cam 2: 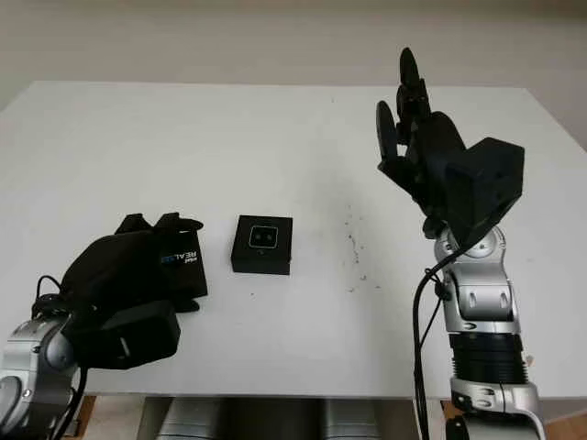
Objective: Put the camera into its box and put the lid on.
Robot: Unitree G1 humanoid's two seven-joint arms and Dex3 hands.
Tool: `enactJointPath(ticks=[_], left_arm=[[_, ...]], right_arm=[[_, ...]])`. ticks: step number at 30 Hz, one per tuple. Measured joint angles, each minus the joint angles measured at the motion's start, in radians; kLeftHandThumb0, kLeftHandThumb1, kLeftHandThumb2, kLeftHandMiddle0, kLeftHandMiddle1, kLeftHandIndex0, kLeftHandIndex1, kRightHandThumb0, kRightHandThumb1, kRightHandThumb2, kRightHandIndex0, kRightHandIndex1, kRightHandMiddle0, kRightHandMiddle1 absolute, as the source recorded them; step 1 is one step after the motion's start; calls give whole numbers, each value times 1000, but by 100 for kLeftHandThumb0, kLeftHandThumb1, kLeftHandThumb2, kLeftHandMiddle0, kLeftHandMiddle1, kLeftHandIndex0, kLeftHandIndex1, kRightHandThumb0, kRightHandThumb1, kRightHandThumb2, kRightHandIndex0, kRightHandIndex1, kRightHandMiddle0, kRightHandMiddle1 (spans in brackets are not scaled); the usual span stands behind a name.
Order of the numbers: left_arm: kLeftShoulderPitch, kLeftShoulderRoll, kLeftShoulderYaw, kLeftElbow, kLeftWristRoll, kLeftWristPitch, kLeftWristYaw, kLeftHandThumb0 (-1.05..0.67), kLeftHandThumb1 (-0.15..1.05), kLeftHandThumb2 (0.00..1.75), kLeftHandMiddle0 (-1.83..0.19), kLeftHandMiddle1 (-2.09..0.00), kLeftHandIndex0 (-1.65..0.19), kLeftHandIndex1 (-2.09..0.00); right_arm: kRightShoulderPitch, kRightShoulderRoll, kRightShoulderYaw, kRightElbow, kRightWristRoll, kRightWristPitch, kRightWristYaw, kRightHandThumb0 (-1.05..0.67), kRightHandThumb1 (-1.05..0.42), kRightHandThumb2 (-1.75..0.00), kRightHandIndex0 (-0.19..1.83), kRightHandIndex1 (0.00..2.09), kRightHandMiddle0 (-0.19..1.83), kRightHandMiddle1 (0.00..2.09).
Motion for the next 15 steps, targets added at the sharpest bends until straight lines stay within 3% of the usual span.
enactJointPath(ticks=[7, 11, 15], left_arm=[[-209, 67, 85, 12, -207, 35, -155, -11, 96, 5, -41, -142, -28, -144], [-360, 93, 80, 95, -297, 97, -253, -11, 94, 5, -48, -132, -35, -139], [-495, 93, 38, 192, -350, 116, -289, -10, 94, 5, -50, -134, -37, -143]], right_arm=[[18, 0, 34, -12, 26, 41, 68, -70, -105, -78, -19, 0, -19, 0], [33, 4, 62, -33, 20, 62, 75, -67, -105, -79, -19, 0, -19, 0], [37, 30, 65, -34, 27, 62, 65, -67, -105, -76, -19, 0, -19, 0]])
